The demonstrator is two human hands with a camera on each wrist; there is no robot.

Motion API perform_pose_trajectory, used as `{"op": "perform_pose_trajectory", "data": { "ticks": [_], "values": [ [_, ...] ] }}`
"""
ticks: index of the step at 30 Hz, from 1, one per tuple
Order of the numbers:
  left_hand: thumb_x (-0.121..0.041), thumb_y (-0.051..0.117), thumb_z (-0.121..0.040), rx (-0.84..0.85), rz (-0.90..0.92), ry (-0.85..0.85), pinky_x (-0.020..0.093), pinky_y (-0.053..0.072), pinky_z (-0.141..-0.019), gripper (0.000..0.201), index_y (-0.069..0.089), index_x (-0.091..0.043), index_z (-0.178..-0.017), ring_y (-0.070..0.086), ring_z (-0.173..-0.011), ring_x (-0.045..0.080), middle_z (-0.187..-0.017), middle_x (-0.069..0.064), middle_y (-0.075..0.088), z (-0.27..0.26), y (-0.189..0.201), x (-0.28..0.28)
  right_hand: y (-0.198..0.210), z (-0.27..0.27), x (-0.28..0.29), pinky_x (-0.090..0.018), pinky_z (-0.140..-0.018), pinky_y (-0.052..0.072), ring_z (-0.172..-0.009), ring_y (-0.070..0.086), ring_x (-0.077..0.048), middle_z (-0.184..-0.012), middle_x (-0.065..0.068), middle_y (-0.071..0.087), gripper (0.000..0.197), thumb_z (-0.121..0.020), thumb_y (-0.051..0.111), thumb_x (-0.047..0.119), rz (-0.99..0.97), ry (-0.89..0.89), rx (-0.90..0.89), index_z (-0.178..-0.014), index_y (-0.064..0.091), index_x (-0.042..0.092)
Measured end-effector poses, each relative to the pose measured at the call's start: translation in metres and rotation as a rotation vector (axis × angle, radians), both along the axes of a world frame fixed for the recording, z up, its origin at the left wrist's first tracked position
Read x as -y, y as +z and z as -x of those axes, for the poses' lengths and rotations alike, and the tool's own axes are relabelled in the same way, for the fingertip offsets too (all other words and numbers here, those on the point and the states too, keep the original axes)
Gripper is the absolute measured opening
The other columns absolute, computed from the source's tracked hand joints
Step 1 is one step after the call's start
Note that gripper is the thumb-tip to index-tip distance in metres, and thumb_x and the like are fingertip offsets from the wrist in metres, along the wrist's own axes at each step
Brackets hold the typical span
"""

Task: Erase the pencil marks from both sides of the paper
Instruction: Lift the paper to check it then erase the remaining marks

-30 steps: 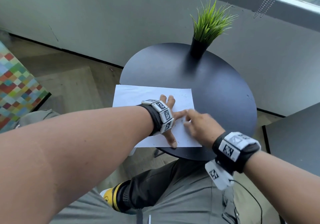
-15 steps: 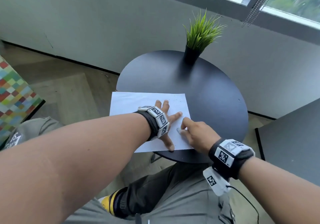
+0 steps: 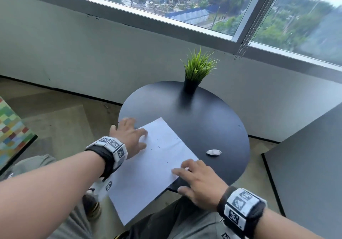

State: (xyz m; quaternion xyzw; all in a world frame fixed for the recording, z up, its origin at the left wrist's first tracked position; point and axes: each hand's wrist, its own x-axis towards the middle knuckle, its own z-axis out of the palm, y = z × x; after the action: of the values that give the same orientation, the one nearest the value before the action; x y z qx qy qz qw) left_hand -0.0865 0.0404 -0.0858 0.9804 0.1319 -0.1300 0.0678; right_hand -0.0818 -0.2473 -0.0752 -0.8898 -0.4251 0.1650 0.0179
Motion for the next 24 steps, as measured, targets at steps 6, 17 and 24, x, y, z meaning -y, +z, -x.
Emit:
{"op": "perform_pose_trajectory", "data": {
  "ticks": [6, 17, 24],
  "values": [
    [-0.049, 0.067, -0.087, 0.047, 0.447, 0.453, 0.031, 0.043, -0.074, 0.042, 0.053, -0.018, -0.112, 0.056, -0.091, 0.025, -0.11, 0.005, 0.053, 0.031, 0.004, -0.046, -0.017, -0.002, -0.019, -0.047, -0.101, 0.037, -0.133, 0.033, -0.028, -0.148, 0.009, 0.03, 0.054, -0.087, 0.036, 0.062, 0.044, 0.008, 0.079, -0.138, 0.03, 0.047],
    [-0.004, 0.07, -0.089, 0.313, 1.208, 0.292, 0.038, 0.054, -0.088, 0.01, 0.075, -0.01, -0.095, 0.069, -0.077, 0.014, -0.091, 0.0, 0.077, 0.015, 0.052, -0.038, 0.007, -0.06, -0.019, -0.034, -0.112, 0.034, -0.13, 0.046, -0.019, -0.142, 0.002, 0.045, 0.064, -0.092, 0.061, 0.046, -0.306, -0.438, -0.122, -0.148, 0.038, 0.027],
    [-0.008, 0.078, -0.078, 0.519, 1.523, 0.241, 0.037, 0.045, -0.09, 0.011, 0.079, -0.018, -0.083, 0.062, -0.088, 0.02, -0.091, 0.004, 0.074, -0.002, 0.097, -0.01, 0.079, -0.099, -0.017, -0.042, -0.073, 0.052, -0.088, 0.053, -0.022, -0.087, 0.0, 0.048, 0.044, -0.068, 0.08, 0.043, -1.036, -0.804, -0.522, -0.091, 0.05, 0.022]
  ]
}}
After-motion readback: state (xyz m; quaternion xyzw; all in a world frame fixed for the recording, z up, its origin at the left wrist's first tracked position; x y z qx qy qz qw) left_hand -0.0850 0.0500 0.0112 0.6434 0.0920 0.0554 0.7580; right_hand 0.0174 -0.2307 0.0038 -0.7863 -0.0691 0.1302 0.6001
